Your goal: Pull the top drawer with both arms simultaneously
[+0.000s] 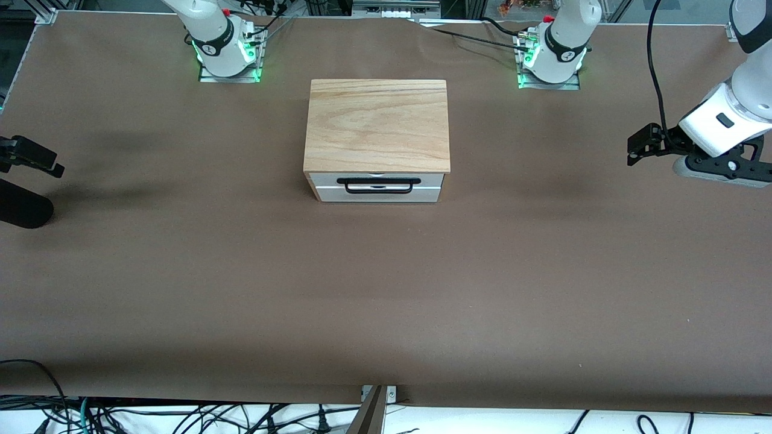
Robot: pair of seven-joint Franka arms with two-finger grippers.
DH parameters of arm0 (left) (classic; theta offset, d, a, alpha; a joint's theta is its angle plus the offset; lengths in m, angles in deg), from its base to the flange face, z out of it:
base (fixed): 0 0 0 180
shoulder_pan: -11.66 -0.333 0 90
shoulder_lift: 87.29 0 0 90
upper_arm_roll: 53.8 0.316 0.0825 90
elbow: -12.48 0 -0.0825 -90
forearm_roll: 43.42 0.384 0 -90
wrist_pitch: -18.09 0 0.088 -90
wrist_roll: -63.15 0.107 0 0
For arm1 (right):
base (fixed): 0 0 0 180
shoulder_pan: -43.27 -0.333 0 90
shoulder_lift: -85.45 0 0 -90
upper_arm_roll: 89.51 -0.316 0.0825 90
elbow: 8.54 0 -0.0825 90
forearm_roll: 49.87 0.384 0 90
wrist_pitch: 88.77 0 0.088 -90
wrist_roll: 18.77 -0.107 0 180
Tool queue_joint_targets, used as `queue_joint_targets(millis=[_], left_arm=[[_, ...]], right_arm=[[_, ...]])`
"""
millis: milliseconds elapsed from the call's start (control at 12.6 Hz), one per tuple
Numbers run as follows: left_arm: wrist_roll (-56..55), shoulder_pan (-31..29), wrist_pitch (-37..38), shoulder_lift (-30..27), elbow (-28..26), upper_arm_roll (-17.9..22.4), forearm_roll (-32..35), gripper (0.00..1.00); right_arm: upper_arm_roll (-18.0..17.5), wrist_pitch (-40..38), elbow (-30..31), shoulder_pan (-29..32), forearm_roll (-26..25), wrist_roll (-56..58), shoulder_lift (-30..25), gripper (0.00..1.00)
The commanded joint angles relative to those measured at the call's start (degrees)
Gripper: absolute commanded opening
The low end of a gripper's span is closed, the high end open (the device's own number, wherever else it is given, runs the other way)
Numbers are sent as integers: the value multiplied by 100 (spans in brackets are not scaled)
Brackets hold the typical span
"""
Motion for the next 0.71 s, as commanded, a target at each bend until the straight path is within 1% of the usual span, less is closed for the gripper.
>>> queue_joint_targets(millis=[0, 633], left_arm=[[-29, -34, 71, -22, 26, -36, -99, 100], [-38, -34, 132, -22, 35, -44, -99, 100]], right_arm=[[-82, -59, 13, 83, -76, 101, -39, 100], [-82, -50, 13, 83, -76, 110, -39, 100]])
